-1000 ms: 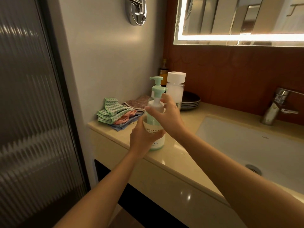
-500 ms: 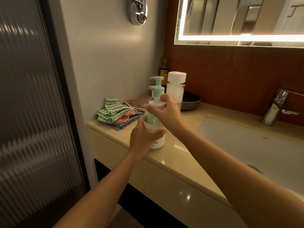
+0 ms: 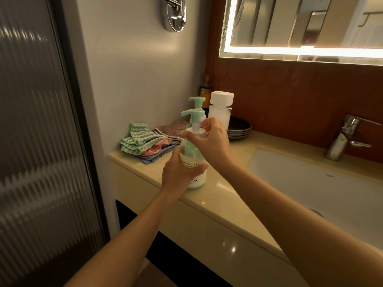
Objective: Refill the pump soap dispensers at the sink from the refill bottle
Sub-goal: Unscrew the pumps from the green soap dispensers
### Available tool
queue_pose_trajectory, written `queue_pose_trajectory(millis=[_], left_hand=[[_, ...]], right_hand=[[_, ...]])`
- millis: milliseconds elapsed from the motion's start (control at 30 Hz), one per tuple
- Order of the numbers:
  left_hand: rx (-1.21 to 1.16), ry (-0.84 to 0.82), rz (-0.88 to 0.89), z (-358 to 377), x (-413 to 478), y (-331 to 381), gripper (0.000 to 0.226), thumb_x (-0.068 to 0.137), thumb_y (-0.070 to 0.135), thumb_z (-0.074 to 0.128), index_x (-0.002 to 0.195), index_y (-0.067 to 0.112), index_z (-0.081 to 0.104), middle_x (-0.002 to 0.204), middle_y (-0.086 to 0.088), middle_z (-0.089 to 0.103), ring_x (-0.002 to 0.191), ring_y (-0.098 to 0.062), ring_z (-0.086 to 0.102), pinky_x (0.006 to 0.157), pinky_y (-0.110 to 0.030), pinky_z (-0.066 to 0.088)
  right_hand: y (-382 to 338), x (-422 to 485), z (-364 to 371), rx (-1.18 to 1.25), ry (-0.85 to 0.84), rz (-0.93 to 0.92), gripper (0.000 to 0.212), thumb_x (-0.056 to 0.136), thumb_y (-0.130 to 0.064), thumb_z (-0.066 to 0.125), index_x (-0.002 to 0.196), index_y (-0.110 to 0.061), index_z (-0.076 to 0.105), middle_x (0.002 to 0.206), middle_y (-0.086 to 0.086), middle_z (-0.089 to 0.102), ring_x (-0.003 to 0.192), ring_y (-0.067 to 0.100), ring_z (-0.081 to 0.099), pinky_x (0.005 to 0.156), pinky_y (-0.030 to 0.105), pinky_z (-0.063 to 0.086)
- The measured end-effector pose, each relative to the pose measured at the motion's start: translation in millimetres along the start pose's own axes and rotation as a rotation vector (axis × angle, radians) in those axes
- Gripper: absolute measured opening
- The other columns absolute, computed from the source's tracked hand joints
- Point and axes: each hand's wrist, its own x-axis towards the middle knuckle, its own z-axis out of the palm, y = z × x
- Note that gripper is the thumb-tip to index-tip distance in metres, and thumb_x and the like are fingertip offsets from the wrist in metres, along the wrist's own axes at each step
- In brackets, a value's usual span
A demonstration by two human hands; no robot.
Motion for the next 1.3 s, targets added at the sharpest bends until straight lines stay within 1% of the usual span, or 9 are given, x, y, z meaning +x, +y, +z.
queue_pose_trajectory(millis=[200, 300, 433, 567, 700, 867, 1067, 1167, 1300], left_hand=[[0.003, 0.024, 0.013, 1, -1, -1, 0.069, 0.062, 0.037, 0.081, 0.121, 0.024, 0.048, 0.110, 0.008, 0.063, 0.102, -0.012, 0.058, 0.088, -0.038, 0.049], [-0.007, 0.021, 0.011, 1, -1, 0, 0.068, 0.062, 0.037, 0.081, 0.121, 0.024, 0.048, 0.110, 0.008, 0.063, 0.102, -0.012, 0.058, 0.088, -0.036, 0.048], [0.001, 0.015, 0.008, 1, 0, 0, 0.067, 0.063, 0.036, 0.081, 0.120, 0.023, 0.048, 0.111, 0.006, 0.062, 0.103, -0.014, 0.057, 0.087, -0.037, 0.048], [0.005, 0.019, 0.010, 1, 1, -1, 0.069, 0.062, 0.038, 0.081, 0.120, 0.024, 0.048, 0.111, 0.007, 0.062, 0.103, -0.014, 0.057, 0.087, -0.037, 0.048], [0.005, 0.029, 0.011, 2, 1, -2, 0.068, 0.062, 0.037, 0.081, 0.120, 0.023, 0.049, 0.110, 0.007, 0.063, 0.102, -0.014, 0.058, 0.087, -0.038, 0.049], [0.003, 0.026, 0.002, 2, 0, -2, 0.069, 0.062, 0.037, 0.082, 0.121, 0.022, 0.049, 0.112, 0.006, 0.062, 0.104, -0.014, 0.057, 0.088, -0.037, 0.048], [0.009, 0.027, 0.005, 2, 1, -2, 0.069, 0.061, 0.037, 0.081, 0.120, 0.024, 0.047, 0.108, 0.008, 0.061, 0.102, -0.015, 0.058, 0.089, -0.040, 0.049], [0.000, 0.026, 0.005, 2, 0, -1, 0.068, 0.062, 0.036, 0.081, 0.120, 0.024, 0.047, 0.107, 0.010, 0.060, 0.102, -0.014, 0.057, 0.089, -0.038, 0.048], [-0.007, 0.023, 0.003, 1, -1, 0, 0.067, 0.063, 0.035, 0.081, 0.120, 0.023, 0.048, 0.105, 0.011, 0.060, 0.101, -0.013, 0.057, 0.085, -0.034, 0.048]], right_hand=[[-4, -2, -12, 0.230, -0.160, 0.023, 0.046, 0.089, -0.017, 0.054, 0.133, -0.020, 0.038, 0.120, 0.005, 0.056, 0.107, 0.021, 0.054, 0.082, 0.027, 0.042], [-4, 0, -13, 0.207, -0.189, 0.003, 0.054, 0.088, -0.025, 0.059, 0.136, -0.022, 0.034, 0.132, 0.005, 0.050, 0.106, 0.016, 0.051, 0.080, 0.024, 0.042], [-4, 2, -13, 0.062, -0.091, -0.060, 0.054, 0.078, -0.033, 0.071, 0.121, -0.016, 0.043, 0.114, -0.001, 0.047, 0.101, 0.012, 0.048, 0.063, 0.008, 0.034], [-6, 2, -12, 0.123, -0.119, -0.034, 0.044, 0.085, -0.020, 0.064, 0.123, -0.013, 0.044, 0.107, -0.002, 0.049, 0.099, 0.014, 0.050, 0.069, 0.015, 0.039], [-7, 1, -13, 0.238, -0.185, 0.054, 0.051, 0.088, -0.021, 0.058, 0.134, -0.016, 0.036, 0.121, 0.006, 0.054, 0.106, 0.020, 0.052, 0.086, 0.032, 0.044], [-2, 5, -9, 0.069, -0.115, 0.024, 0.062, 0.074, -0.041, 0.072, 0.124, -0.015, 0.045, 0.117, 0.002, 0.055, 0.103, 0.016, 0.053, 0.078, 0.025, 0.044], [-5, 1, -11, 0.246, -0.202, 0.080, 0.030, 0.087, -0.017, 0.057, 0.116, -0.012, 0.052, 0.107, 0.004, 0.057, 0.098, 0.018, 0.054, 0.071, 0.019, 0.041], [-5, -1, -11, 0.278, -0.238, 0.108, 0.039, 0.088, -0.022, 0.059, 0.124, -0.015, 0.047, 0.113, 0.001, 0.054, 0.099, 0.015, 0.052, 0.076, 0.025, 0.041], [0, 1, -9, 0.093, -0.065, 0.006, 0.056, 0.074, -0.037, 0.073, 0.117, -0.015, 0.045, 0.108, -0.004, 0.047, 0.097, 0.012, 0.049, 0.073, 0.020, 0.042]])
